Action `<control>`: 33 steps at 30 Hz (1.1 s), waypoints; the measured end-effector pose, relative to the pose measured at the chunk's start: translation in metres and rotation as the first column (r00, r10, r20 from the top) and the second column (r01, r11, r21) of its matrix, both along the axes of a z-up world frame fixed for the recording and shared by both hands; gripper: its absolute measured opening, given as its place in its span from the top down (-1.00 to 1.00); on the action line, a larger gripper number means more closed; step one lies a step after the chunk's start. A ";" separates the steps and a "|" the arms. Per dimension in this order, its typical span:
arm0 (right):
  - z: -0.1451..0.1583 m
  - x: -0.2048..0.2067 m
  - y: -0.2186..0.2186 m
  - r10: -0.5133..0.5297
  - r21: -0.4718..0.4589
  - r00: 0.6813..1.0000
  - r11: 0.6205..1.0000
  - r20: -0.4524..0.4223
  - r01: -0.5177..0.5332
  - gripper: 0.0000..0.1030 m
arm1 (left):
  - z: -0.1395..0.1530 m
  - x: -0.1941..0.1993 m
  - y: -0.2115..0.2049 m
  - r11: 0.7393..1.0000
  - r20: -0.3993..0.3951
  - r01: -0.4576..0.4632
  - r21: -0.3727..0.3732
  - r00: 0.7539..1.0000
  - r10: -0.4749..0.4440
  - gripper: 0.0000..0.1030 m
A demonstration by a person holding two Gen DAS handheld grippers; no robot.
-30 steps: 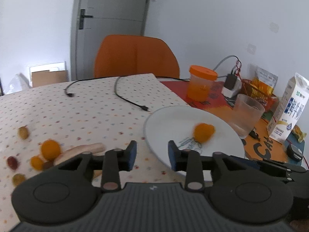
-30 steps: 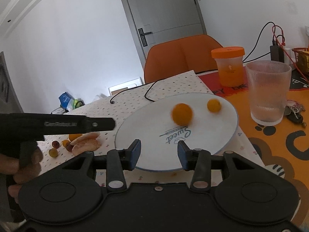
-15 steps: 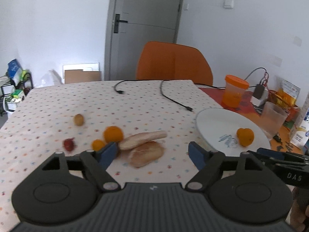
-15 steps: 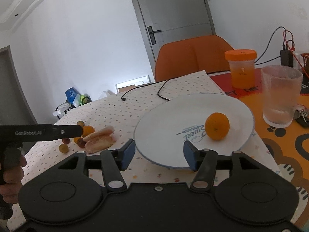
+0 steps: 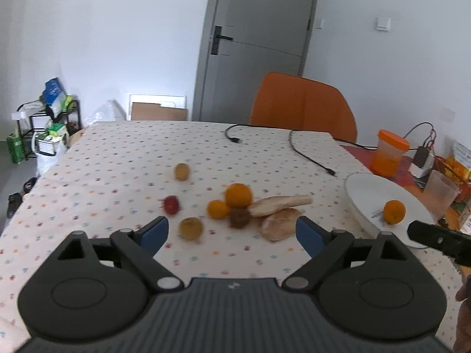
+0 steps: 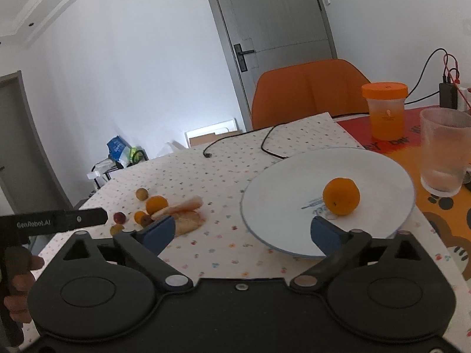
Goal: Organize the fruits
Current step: 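Withdraw both open tools from the plate back toward the fruit pile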
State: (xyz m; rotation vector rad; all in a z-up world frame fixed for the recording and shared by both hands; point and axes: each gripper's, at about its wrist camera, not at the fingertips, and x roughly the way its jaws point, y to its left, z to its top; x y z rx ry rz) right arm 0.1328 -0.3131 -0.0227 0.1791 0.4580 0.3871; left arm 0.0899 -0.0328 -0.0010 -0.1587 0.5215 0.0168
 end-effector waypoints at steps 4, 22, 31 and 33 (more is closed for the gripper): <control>0.002 -0.003 0.010 0.008 0.009 1.000 1.000 0.001 -0.008 -1.00 | -0.001 -0.010 0.016 1.000 0.003 -0.020 -0.014 1.000 0.020 -0.80; 0.001 -0.001 0.048 0.023 -0.048 1.000 0.999 -0.019 -0.024 -1.00 | -0.009 -0.026 0.067 0.997 -0.012 -0.067 -0.041 0.998 0.067 -0.80; 0.000 0.006 0.067 0.093 -0.032 0.995 0.995 -0.035 -0.095 -1.00 | -0.013 -0.020 0.078 0.996 -0.025 -0.079 -0.050 0.997 0.078 -0.80; -0.001 0.008 0.073 0.097 -0.060 0.994 0.993 -0.041 -0.099 -1.00 | -0.015 -0.017 0.078 0.996 -0.030 -0.080 -0.050 0.996 0.079 -0.80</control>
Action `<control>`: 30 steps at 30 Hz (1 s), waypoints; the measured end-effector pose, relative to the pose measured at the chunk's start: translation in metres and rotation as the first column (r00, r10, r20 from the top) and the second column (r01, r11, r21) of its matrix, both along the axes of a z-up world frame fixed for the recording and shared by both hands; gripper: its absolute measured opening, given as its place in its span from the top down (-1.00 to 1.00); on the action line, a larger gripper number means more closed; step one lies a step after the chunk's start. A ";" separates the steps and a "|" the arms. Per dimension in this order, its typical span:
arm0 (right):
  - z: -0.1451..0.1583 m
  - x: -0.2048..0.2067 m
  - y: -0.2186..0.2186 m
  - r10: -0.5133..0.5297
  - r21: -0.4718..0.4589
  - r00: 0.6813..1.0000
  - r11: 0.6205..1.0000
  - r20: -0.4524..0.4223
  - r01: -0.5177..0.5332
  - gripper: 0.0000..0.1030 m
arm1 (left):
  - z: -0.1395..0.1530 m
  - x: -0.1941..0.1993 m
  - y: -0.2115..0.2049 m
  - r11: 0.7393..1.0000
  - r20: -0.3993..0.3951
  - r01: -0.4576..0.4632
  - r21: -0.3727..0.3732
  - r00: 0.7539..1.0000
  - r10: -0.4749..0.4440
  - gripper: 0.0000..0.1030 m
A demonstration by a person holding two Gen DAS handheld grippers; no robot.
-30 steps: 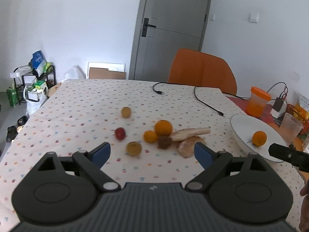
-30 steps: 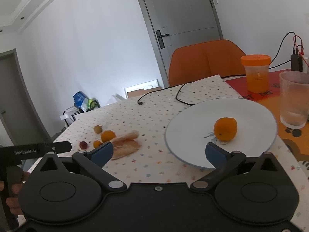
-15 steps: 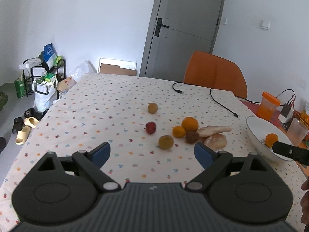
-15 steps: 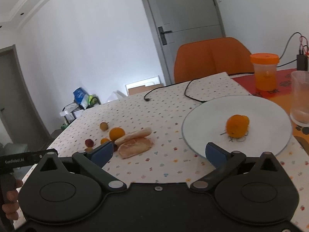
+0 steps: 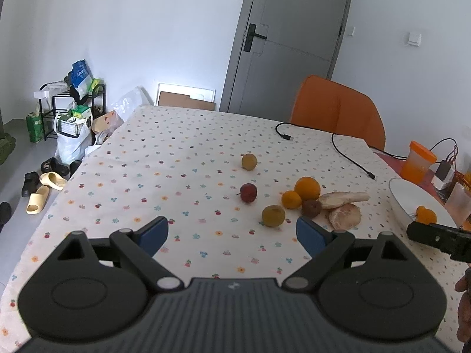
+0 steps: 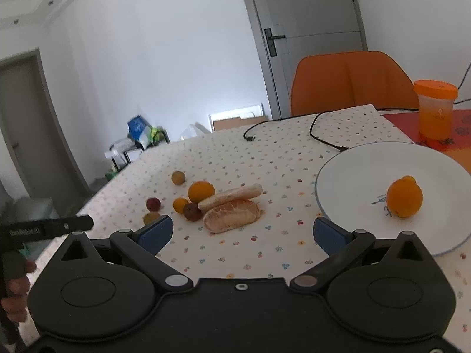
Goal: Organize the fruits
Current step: 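Withdraw both open tools from the plate back toward the fruit pile, then close the left tool on the yellow apricot while the right tool grasps a pomelo segment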
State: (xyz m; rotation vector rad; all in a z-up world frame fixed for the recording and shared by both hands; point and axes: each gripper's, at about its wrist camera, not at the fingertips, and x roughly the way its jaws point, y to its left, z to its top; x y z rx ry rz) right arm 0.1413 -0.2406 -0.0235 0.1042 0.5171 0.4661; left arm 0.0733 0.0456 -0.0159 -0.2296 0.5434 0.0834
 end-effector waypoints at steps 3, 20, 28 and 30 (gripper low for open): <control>-0.002 0.005 0.006 0.019 -0.017 1.000 1.000 -0.015 -0.019 -1.00 | -0.002 0.005 0.000 1.000 0.001 0.007 -0.005 1.000 -0.007 -0.80; -0.019 0.040 0.026 0.112 -0.061 0.991 0.991 -0.071 -0.116 -1.00 | -0.014 0.045 -0.019 1.000 -0.028 0.019 0.020 0.999 -0.019 -0.71; -0.025 0.056 0.034 0.151 -0.101 0.984 0.982 -0.089 -0.160 -1.00 | -0.025 0.064 -0.028 0.999 -0.059 0.046 0.001 0.997 -0.046 -0.33; -0.026 0.059 0.036 0.153 -0.110 0.984 0.981 -0.088 -0.162 -1.00 | -0.027 0.068 -0.029 0.999 -0.065 0.048 0.000 0.997 -0.048 -0.27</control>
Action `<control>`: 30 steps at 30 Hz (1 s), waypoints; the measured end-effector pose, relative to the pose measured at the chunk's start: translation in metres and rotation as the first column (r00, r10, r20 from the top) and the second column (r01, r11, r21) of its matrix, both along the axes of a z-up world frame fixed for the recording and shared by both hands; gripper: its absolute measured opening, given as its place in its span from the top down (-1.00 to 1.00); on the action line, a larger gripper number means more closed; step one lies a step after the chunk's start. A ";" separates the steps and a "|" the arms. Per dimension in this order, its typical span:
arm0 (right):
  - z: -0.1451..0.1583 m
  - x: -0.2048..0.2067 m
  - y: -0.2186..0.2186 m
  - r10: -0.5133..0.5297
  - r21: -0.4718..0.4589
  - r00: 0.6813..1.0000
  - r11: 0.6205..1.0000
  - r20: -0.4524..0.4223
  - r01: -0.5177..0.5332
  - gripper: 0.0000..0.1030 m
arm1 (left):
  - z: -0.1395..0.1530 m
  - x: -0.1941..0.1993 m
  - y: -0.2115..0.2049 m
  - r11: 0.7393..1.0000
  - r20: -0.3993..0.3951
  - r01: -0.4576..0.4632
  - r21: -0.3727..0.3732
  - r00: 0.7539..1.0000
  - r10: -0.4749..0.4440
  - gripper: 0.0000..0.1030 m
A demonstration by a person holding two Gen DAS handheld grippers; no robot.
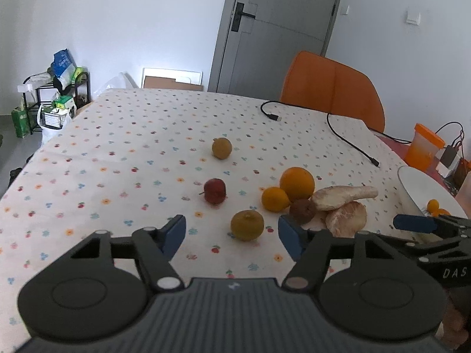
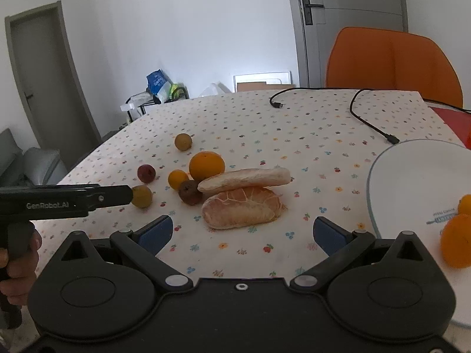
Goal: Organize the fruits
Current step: 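Close the left tool on the yellow apricot while the right tool grasps a pomelo segment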
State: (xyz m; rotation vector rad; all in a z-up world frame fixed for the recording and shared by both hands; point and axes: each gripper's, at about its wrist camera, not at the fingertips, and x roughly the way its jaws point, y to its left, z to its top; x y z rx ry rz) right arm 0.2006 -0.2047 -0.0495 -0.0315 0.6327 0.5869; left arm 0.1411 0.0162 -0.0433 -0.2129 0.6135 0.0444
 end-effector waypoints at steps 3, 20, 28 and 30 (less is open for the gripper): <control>-0.001 0.006 0.002 0.002 -0.006 1.000 1.000 -0.004 -0.002 -1.00 | -0.004 0.007 -0.001 1.000 -0.015 0.006 -0.017 1.000 -0.006 -0.05; 0.002 0.024 0.017 0.064 -0.040 0.998 0.997 0.012 -0.063 -0.90 | -0.007 0.014 0.000 1.000 -0.015 -0.003 -0.029 1.000 0.002 0.51; -0.001 0.030 0.033 0.086 -0.122 0.996 0.989 0.021 -0.083 -0.88 | -0.007 0.010 0.008 0.999 -0.006 -0.028 -0.046 1.000 0.028 0.51; -0.002 0.033 0.036 0.094 -0.136 0.995 0.987 0.016 -0.091 -0.87 | -0.006 0.007 0.009 0.998 -0.001 -0.041 -0.049 0.999 0.041 0.51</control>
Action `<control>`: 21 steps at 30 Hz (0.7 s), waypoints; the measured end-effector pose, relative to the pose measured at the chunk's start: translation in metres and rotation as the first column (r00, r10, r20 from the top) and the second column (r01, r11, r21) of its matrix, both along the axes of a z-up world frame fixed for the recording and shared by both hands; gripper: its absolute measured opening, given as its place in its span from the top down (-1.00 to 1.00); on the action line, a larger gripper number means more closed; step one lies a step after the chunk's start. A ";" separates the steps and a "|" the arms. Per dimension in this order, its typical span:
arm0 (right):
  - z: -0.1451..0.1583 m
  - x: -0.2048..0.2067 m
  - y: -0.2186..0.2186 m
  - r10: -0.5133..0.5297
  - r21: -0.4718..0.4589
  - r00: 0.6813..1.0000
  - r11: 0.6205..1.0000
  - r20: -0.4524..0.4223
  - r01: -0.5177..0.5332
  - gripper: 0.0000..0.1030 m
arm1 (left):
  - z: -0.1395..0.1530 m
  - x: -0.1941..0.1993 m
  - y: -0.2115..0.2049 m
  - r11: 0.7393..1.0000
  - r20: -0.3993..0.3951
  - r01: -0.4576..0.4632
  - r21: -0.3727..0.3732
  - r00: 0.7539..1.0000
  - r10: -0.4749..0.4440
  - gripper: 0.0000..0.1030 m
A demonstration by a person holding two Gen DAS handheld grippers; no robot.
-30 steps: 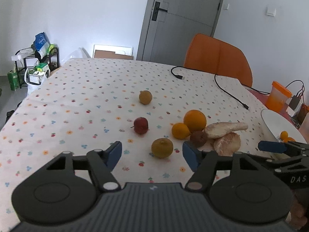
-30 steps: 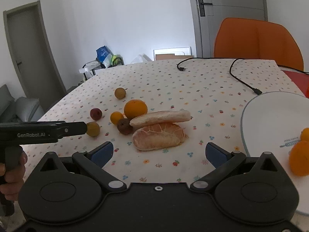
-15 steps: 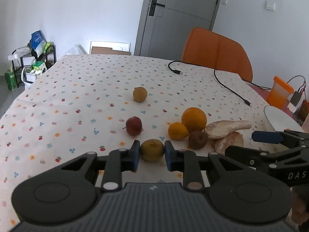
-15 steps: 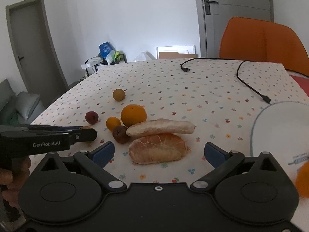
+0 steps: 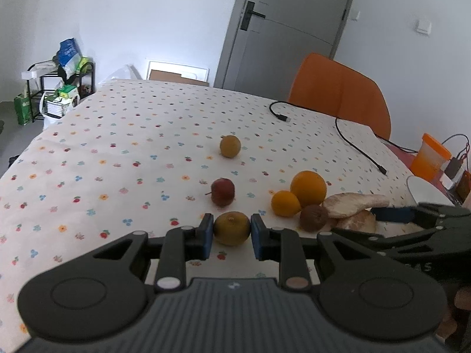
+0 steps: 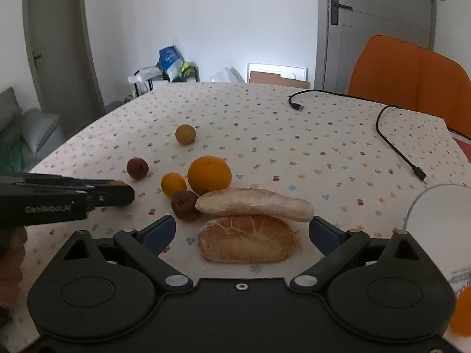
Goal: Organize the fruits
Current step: 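Close the left tool on the yellow apricot while the right tool grasps a pomelo segment, then carry the apricot and pomelo segment to the white plate and release both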
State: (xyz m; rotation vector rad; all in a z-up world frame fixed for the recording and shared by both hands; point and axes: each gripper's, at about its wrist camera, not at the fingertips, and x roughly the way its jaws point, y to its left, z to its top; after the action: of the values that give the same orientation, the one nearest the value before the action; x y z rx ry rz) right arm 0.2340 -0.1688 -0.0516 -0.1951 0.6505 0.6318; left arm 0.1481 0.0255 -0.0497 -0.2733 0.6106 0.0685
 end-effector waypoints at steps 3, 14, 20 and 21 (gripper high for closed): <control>-0.004 0.005 0.000 0.004 -0.007 0.999 1.000 -0.036 -0.004 -0.64 | -0.001 -0.005 0.003 1.000 0.004 -0.017 -0.009 1.000 0.017 0.51; 0.002 -0.013 -0.009 0.002 -0.009 1.000 1.000 -0.012 -0.002 -0.28 | 0.007 -0.022 -0.002 1.000 0.037 -0.004 -0.015 0.999 0.005 0.51; 0.004 -0.031 -0.021 -0.015 0.013 1.000 1.000 -0.011 0.015 -0.28 | 0.012 -0.032 -0.010 1.000 0.055 0.015 -0.009 0.998 -0.014 0.51; 0.005 -0.034 -0.024 -0.018 0.019 1.000 1.000 -0.008 0.018 -0.28 | 0.013 -0.033 -0.011 1.000 0.056 0.017 -0.007 0.998 -0.017 0.51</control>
State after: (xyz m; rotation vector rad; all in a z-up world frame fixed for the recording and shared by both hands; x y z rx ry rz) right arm 0.2003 -0.1926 -0.0465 -0.1687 0.6531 0.6214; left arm 0.1153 0.0141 -0.0369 -0.2768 0.5578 0.0420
